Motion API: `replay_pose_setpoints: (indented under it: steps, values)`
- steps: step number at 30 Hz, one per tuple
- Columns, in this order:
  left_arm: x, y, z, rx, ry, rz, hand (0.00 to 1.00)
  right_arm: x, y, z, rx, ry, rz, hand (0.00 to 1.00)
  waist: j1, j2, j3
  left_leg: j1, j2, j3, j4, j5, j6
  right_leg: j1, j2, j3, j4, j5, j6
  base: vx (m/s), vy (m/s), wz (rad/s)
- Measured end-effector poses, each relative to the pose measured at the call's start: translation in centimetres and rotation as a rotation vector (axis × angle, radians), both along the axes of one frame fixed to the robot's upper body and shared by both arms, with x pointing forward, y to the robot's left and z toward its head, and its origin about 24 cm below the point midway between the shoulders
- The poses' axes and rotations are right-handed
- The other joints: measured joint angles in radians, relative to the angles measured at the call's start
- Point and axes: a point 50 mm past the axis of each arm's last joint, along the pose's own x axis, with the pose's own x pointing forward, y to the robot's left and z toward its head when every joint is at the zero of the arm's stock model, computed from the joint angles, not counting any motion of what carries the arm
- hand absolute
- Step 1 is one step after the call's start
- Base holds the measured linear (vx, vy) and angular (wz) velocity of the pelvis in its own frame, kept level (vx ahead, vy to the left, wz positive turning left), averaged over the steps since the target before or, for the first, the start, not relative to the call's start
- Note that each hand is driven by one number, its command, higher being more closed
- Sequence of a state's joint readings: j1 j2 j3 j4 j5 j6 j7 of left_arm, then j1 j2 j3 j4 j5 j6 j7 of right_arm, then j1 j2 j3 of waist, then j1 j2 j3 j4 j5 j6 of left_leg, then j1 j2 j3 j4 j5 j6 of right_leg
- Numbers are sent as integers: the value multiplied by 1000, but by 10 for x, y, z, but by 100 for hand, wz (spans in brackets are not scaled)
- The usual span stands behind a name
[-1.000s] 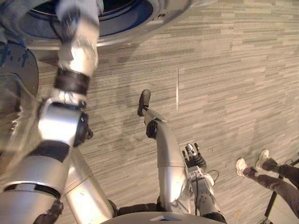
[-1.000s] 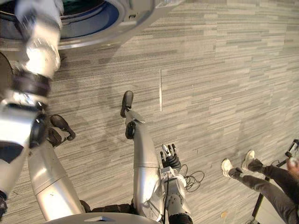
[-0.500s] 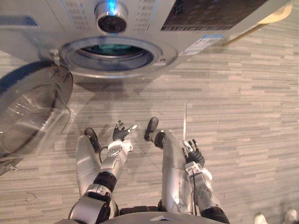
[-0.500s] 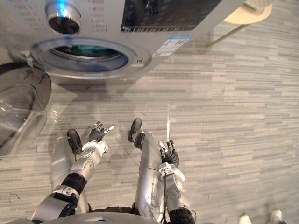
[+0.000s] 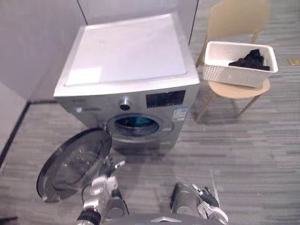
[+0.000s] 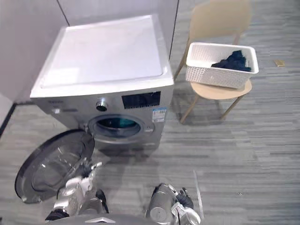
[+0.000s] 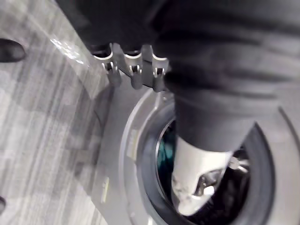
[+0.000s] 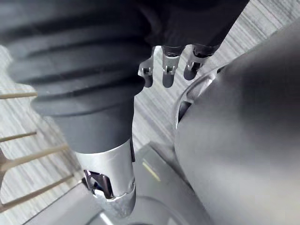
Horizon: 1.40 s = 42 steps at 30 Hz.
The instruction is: Pick up the laundry basket with both hands and put the clothes into the washing machine.
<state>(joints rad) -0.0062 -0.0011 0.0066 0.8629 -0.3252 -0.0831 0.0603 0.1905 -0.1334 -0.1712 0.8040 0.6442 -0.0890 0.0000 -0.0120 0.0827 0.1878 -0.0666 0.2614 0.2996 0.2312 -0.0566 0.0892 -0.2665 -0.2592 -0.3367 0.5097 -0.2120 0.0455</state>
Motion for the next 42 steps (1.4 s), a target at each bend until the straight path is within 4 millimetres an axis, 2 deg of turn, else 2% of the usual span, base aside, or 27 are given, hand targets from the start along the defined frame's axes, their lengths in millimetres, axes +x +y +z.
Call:
replay_pose_setpoints:
  steps: [2, 4, 5, 7, 9, 11, 15, 17, 18, 19, 20, 22, 24, 26, 27, 29, 30, 31, 32, 34, 35, 36, 37, 38, 39, 40, 42]
  values:
    - [-33, 2, -20, -31, 152, 93, 0, -4, -4, -2, 2, 17, -41, 0, 2, -1, -2, -40, -2, -34, 188, 62, -78, 87, 7, 4, -70, 12, 10, 60, -49, -8]
    - [-48, 12, -25, -32, 190, 172, 0, -9, -8, -4, 2, 34, -73, 0, 17, 6, -13, -44, -82, -75, 236, 3, -175, 154, 21, 26, -165, 50, 15, 84, 87, -31]
    - [-55, 17, -27, -32, 208, 209, 0, -5, -6, -4, 8, 28, -71, 0, 28, 10, -18, -29, -128, -87, 202, -18, -183, 170, 35, 38, -207, 75, 16, 120, 228, -84]
    - [-79, 23, -33, -42, 275, 291, 0, 3, 5, -5, 37, 10, -73, 0, 54, 33, -70, 22, -184, -141, 33, -112, -148, 147, 103, 85, -253, 117, 13, 89, 158, -87]
    - [-90, 28, -36, -55, 306, 363, 0, 7, 13, -7, 52, 18, -53, 0, 69, -7, -100, 39, -256, -247, 5, -162, -143, 155, 112, 129, -310, 172, 21, 130, 106, -69]
    - [-93, 28, -37, -54, 316, 377, 0, 15, 27, -8, 81, 9, -23, 0, 76, -11, -104, 82, -246, -212, -12, -125, -109, 202, 127, 151, -354, 195, 22, 146, 137, -65]
    - [-94, 22, -38, -61, 321, 363, 0, 13, 40, -10, 115, 11, 0, 0, 61, -27, -159, 156, -243, -181, -87, -127, -110, 229, 128, 165, -357, 174, 20, 143, 69, -21]
    - [-84, 22, -36, -58, 298, 346, 0, 14, 44, -11, 128, 3, 2, 0, 64, -40, -150, 176, -243, -175, -98, -130, -114, 192, 119, 168, -253, 117, 19, 95, -36, -11]
    - [-78, 24, -34, -42, 283, 323, 0, 15, 45, -10, 135, -3, 0, 0, 69, -65, -150, 184, -242, -159, -92, -135, -116, 127, 110, 167, -121, 81, 36, 70, -96, -34]
    - [-77, 27, -34, -34, 282, 321, 0, 16, 47, -10, 140, -5, 1, 0, 67, -64, -144, 189, -237, -142, -84, -138, -118, 61, 103, 169, 2, 69, 51, 95, -148, -52]
    - [-72, 29, -32, -28, 268, 318, 0, 21, 46, -8, 137, -24, 2, 0, 64, -85, -122, 195, -227, -123, -50, -149, -130, -6, 96, 175, 140, 82, 77, 93, -161, -43]
    - [-60, 30, -29, -13, 242, 283, 0, 22, 42, -7, 130, -30, -12, 0, 54, -78, -83, 199, -192, -119, -3, -162, -141, -52, 97, 184, 249, 106, 93, 91, -254, -12]
    - [-54, 25, -28, 1, 231, 212, 0, 22, 34, -7, 116, -27, -34, 0, 34, -89, -72, 213, -171, -125, -22, -162, -148, -62, 55, 152, 341, 34, 35, 74, -301, 31]
    - [-45, 14, -26, 3, 210, 129, 0, 3, 19, -13, 106, 32, -110, 0, 27, -81, -72, 225, -157, -136, -48, -144, -188, -62, -108, 93, 385, -35, -14, 78, -382, 30]
    - [-45, 13, -26, 8, 211, 119, 0, -5, 7, -13, 87, 44, -175, 0, 26, -76, -65, 244, -139, -137, -72, -135, -224, -49, -186, 85, 332, -39, -2, 101, -484, -3]
    - [-52, 24, -27, 39, 224, 122, 0, -16, 0, -17, 83, 92, -197, 0, 29, -111, -68, 273, -108, -140, -92, -143, -300, 9, -205, 126, 81, 59, 39, 129, -589, -49]
    - [-61, 24, -32, 37, 275, 115, 0, -19, -6, -19, 82, 132, -198, 0, 28, -50, -57, 284, -34, -166, -90, -173, -334, 25, -99, 133, 46, 42, 176, 107, -526, -79]
    - [-68, 18, -35, 19, 307, 109, 0, -19, -12, -18, 69, 140, -193, 0, 30, -18, -58, 279, -16, -204, -76, -188, -326, 36, -45, 135, 8, 26, 163, 163, -450, -99]
    - [-76, 16, -38, 9, 336, 120, 0, -20, -12, -19, 64, 156, -179, 0, 29, 11, -58, 273, 10, -202, -44, -152, -270, 49, -4, 81, -17, 7, 118, 204, -497, -73]
    - [-77, 32, -36, 37, 327, 170, 0, -28, 2, -26, 113, 214, -168, 0, 28, -36, -41, 224, 50, -230, 92, -78, -244, 58, 42, 57, -12, 10, 72, 166, -480, -55]
    - [-80, 39, -36, 46, 324, 196, 0, -29, 5, -27, 110, 225, -135, 0, 31, -37, -53, 141, 99, -246, 233, -13, -164, 80, 99, 48, -73, 16, 44, 164, -415, -65]
    - [-80, 43, -35, 42, 313, 226, 0, -26, 7, -27, 102, 221, -106, 0, 36, -37, -53, 52, 153, -247, 372, 114, -63, 127, 168, 46, -168, 42, 5, 217, -376, -72]
    - [-79, 47, -33, 47, 298, 251, 0, -24, 8, -26, 99, 218, -90, 0, 43, -41, -52, 11, 173, -247, 429, 193, -31, 153, 195, 52, -213, 56, -12, 266, -310, -81]
    - [-76, 51, -30, 55, 264, 268, 0, -21, 7, -25, 90, 203, -79, 0, 60, -46, -40, -53, 186, -252, 593, 179, -36, 194, 229, 73, -273, 85, -44, 266, -272, -71]
    - [-74, 50, -29, 53, 251, 266, 0, -20, 2, -24, 78, 198, -84, 0, 67, -41, -32, -103, 169, -254, 712, 93, -50, 227, 251, 85, -306, 96, -62, 306, -278, -71]
    - [-75, 49, -30, 40, 257, 272, 0, -17, -6, -21, 54, 190, -77, 0, 69, -32, -28, -168, 89, -266, 802, -13, -100, 279, 266, 100, -359, 101, -71, 256, -193, -44]
    - [-81, 48, -31, 35, 268, 276, 0, -9, -10, -18, 37, 172, -64, 0, 71, -22, -22, -206, -7, -243, 772, -83, -120, 320, 267, 117, -391, 102, -72, 306, -114, -39]
